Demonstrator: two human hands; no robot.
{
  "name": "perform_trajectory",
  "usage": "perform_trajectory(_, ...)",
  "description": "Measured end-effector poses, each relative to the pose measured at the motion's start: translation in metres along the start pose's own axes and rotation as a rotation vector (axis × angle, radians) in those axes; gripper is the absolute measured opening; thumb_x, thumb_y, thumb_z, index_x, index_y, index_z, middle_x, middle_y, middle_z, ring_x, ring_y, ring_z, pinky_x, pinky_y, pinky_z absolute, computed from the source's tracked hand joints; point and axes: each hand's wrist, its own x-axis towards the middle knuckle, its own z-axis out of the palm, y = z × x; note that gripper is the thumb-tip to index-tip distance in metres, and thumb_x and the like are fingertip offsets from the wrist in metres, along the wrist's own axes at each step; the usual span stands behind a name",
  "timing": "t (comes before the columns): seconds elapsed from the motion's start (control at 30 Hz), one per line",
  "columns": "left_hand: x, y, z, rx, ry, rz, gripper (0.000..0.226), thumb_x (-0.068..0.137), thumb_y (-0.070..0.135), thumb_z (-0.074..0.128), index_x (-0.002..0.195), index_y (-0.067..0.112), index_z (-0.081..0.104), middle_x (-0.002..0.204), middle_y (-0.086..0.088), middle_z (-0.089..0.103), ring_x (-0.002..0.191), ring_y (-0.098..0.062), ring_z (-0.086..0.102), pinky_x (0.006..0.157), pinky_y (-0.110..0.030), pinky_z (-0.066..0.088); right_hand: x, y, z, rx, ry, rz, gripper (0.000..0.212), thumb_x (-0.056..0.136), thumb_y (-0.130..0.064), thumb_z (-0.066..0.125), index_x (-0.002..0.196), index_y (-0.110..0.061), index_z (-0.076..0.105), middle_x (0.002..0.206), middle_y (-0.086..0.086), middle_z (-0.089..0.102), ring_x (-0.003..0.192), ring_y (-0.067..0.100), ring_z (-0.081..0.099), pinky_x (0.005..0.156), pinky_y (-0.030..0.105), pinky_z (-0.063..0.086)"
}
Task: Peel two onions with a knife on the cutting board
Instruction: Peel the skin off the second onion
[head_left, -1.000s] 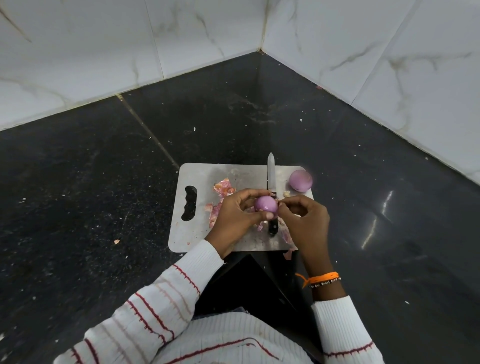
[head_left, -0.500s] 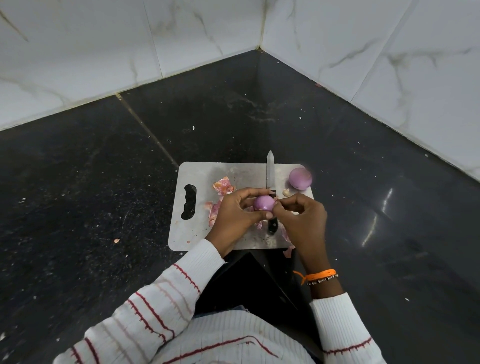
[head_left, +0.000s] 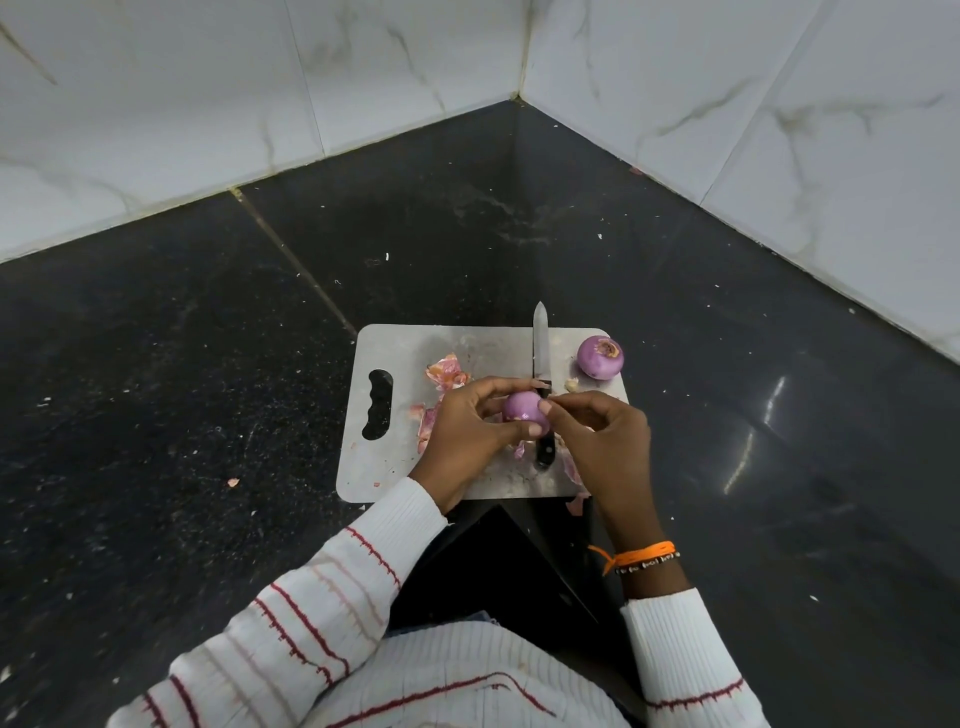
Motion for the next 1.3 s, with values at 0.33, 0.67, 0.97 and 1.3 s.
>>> perform_trajectory(0.33, 0.003, 0.0, 0.0, 0.127, 0.03, 0.046, 0.044, 0.067, 0.0, 0.08, 0.103, 0.023, 0.07, 0.111, 0.003, 0.069, 0.107, -0.014, 0.062, 0.092, -0.037, 0.054, 0.0, -0.003, -0.003, -0.006, 0.006, -0.072, 0.014, 0.076, -0.005, 0.072, 0.071, -0.018, 0.071, 0.069, -0.003, 0.069, 0.069, 0.014, 0.065, 0.07, 0.03, 0.053)
perform_trajectory(0.67, 0.002, 0.002, -0.001, 0.094, 0.0, 0.067, 0.045, 0.065, 0.0, 0.082, 0.1, 0.027, 0.07, 0.11, 0.004, 0.07, 0.105, -0.012, 0.064, 0.091, -0.033, 0.054, 0.005, 0.005, -0.002, -0.002, 0.035, -0.028, 0.011, 0.078, -0.004, 0.069, 0.077, -0.015, 0.072, 0.069, -0.004, 0.069, 0.061, 0.001, 0.062, 0.065, 0.019, 0.051)
perform_trajectory(0.97, 0.004, -0.003, -0.001, 0.104, 0.016, 0.037, 0.043, 0.068, 0.003, 0.081, 0.105, 0.023, 0.069, 0.112, 0.003, 0.069, 0.106, -0.014, 0.063, 0.089, -0.031, 0.055, 0.002, 0.005, -0.001, 0.146, -0.029, 0.051, 0.006, 0.08, -0.013, 0.071, 0.079, -0.019, 0.073, 0.075, -0.002, 0.073, 0.073, 0.012, 0.069, 0.072, 0.028, 0.055)
perform_trajectory(1.3, 0.004, -0.002, 0.001, 0.092, 0.044, 0.041, 0.042, 0.068, 0.003, 0.081, 0.106, 0.018, 0.07, 0.109, 0.002, 0.069, 0.101, -0.012, 0.065, 0.085, -0.025, 0.056, 0.005, 0.008, 0.01, 0.025, 0.09, -0.029, 0.006, 0.084, -0.008, 0.065, 0.081, -0.011, 0.069, 0.075, 0.0, 0.067, 0.075, 0.019, 0.064, 0.071, 0.032, 0.053)
